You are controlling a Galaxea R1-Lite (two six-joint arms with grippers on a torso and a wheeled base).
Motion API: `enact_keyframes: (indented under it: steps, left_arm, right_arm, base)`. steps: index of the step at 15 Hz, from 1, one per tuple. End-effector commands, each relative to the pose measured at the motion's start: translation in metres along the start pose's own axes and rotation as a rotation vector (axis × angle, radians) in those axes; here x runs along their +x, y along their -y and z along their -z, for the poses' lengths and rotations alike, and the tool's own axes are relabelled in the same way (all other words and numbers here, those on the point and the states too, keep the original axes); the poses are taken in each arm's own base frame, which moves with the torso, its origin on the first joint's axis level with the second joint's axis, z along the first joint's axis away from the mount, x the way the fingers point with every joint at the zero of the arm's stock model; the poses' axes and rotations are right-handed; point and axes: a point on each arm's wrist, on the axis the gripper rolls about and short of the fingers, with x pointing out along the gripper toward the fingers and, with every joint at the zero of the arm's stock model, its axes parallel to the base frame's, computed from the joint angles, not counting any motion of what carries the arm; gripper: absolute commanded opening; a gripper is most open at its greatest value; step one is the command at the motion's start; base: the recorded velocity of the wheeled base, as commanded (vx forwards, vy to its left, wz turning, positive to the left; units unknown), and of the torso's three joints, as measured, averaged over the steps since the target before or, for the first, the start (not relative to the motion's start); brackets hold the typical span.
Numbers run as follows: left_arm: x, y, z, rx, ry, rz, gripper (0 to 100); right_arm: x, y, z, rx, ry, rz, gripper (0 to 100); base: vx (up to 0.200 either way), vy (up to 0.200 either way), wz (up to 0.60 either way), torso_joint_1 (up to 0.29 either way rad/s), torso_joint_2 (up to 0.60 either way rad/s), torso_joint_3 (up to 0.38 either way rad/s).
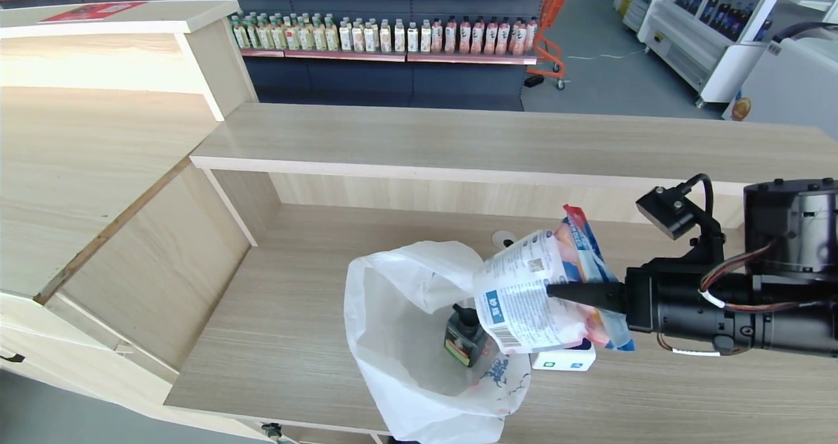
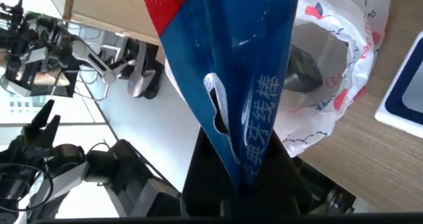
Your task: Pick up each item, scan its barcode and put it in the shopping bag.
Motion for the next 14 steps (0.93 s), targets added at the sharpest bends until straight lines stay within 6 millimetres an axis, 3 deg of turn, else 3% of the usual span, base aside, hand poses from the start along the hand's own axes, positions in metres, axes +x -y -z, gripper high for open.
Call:
enact_keyframes:
  steps: [1,6,11,14]
  left_arm:
    - [0.000,0.000,0.000,-0.001,0.001,-0.001,100]
    - [0.000,0.000,0.000,-0.001,0.001,-0.001,100]
    - [0.000,0.000,0.000,-0.001,0.001,-0.001,100]
    - [0.000,0.000,0.000,-0.001,0.001,-0.001,100]
  right_arm:
    - [0.008,-0.009,0.011,-0.017,-0.064,-0.068,0]
    - [0.036,0.013,0.042,-0.149,-0.222,-0.076,0]
    - [0.081,0.033,0.045,-0.282,-0.169,-0.142,0]
    - [0.095,0.045,0.044,-0.300,-0.145,-0.253,0]
  base:
    - [0.000,0.000,0.00,0.000,0.00,0.000]
    - [0.000,0.000,0.00,0.000,0.00,0.000]
    - [0.000,0.000,0.00,0.000,0.00,0.000]
    - [0.000,0.000,0.00,0.000,0.00,0.000]
